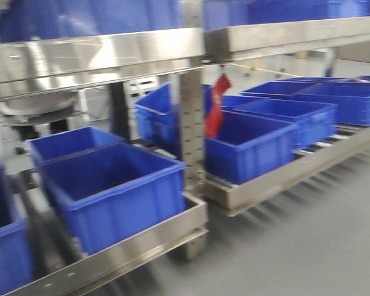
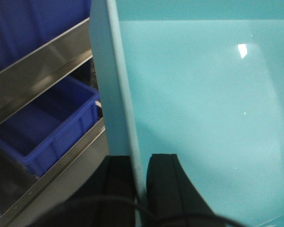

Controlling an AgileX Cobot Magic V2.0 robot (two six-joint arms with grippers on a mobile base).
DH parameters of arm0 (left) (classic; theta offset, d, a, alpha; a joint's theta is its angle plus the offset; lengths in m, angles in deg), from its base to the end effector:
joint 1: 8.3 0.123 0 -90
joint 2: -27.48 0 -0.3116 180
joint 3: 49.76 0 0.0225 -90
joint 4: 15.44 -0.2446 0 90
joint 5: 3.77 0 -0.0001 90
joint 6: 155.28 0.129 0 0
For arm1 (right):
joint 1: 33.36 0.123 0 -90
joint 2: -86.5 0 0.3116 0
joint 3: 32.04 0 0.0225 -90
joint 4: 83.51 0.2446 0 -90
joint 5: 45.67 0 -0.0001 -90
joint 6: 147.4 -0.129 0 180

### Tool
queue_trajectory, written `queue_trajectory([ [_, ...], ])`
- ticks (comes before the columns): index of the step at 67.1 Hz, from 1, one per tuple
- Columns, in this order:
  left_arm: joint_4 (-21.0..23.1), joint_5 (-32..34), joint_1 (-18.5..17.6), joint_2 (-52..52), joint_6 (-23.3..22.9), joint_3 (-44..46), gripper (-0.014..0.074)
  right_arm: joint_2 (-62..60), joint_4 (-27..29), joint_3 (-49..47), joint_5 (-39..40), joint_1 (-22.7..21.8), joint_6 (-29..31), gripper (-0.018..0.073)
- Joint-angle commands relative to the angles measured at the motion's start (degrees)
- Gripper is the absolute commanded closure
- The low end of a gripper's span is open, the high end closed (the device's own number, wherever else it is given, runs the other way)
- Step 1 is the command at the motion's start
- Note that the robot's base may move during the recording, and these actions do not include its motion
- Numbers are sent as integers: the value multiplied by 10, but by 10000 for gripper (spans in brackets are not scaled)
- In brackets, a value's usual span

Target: Move two blue bins to right shelf middle

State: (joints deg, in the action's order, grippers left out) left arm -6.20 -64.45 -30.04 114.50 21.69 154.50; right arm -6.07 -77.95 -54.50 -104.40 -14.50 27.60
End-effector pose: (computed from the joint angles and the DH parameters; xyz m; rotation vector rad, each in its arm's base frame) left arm 0.2700 -0.1271 0.4963 0.3502 2.1479 -0.4461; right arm 0.2853 0.1088 0.4870 -0.2561 2.1614 0.3578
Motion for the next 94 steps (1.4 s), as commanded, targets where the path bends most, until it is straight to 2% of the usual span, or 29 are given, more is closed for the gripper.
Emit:
queue_trajectory([
  [1,-23,23,1,-7,11,6,707,-9,-17,-3,18,-5,13,711],
  [94,-23,23,1,-7,11,6,707,-9,-17,-3,18,-5,13,711],
])
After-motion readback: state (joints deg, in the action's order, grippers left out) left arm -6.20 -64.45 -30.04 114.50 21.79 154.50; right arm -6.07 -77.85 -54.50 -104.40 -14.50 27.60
